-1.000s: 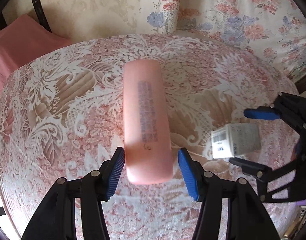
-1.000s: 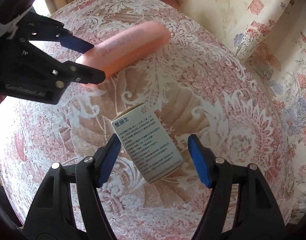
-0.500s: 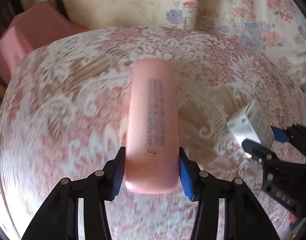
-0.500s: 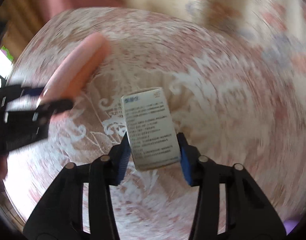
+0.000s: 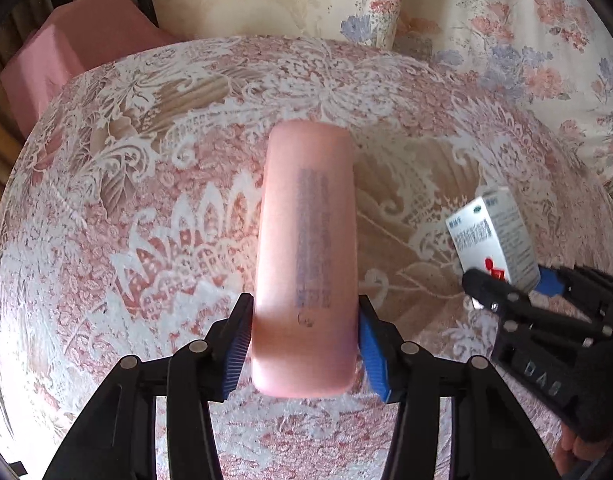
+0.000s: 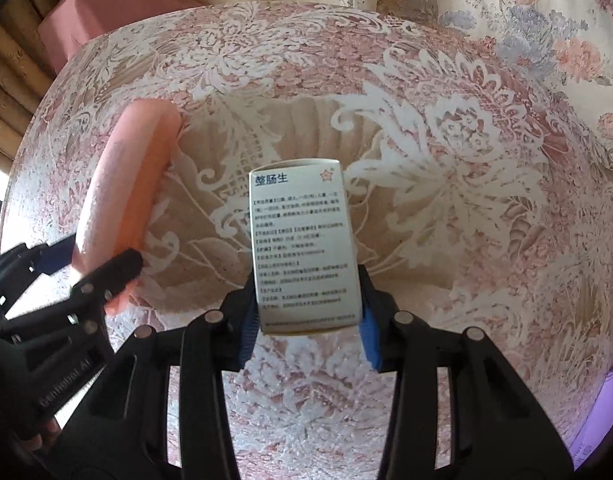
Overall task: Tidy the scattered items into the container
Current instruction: 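Grasp the pink soap bar with the left tool while the right tool grasps the white box, then lift the soap bar and white box and carry both over the purple box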
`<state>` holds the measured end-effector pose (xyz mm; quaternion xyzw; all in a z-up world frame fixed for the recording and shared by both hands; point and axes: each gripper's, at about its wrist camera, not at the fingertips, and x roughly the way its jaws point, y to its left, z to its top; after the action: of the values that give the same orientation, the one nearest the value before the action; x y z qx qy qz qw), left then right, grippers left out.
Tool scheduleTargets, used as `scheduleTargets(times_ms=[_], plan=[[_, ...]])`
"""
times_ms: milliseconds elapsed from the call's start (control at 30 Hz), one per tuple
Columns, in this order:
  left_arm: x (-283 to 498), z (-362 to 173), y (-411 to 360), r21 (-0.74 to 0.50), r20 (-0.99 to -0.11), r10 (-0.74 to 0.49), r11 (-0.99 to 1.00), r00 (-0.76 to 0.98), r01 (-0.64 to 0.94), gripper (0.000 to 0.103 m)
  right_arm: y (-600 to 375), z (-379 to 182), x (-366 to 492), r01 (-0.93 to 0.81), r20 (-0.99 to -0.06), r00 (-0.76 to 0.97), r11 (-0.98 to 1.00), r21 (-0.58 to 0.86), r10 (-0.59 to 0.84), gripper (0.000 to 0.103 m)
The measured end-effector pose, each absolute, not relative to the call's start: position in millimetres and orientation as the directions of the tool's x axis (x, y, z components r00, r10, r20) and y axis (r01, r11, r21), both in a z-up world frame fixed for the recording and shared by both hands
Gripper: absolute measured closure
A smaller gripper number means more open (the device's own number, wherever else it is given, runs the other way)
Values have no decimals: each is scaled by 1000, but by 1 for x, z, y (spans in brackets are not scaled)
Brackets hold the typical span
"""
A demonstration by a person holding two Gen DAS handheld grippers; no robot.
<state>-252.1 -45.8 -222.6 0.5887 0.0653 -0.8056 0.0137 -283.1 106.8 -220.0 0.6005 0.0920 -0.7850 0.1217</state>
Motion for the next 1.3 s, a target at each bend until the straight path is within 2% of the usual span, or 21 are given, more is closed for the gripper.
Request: scheduleTargets(times_ms=[433,1300], plan=[[-246,-204,-47,-117,-939,85,-990,-332,79,55,103,-201,-273,276,-946,-321,-960,-39,-54,60],[-212,-169,-16,-126,-919,97,-991,-382,51,55,124,-175,-241,242,-933,-353,-970,-21,-68,60]])
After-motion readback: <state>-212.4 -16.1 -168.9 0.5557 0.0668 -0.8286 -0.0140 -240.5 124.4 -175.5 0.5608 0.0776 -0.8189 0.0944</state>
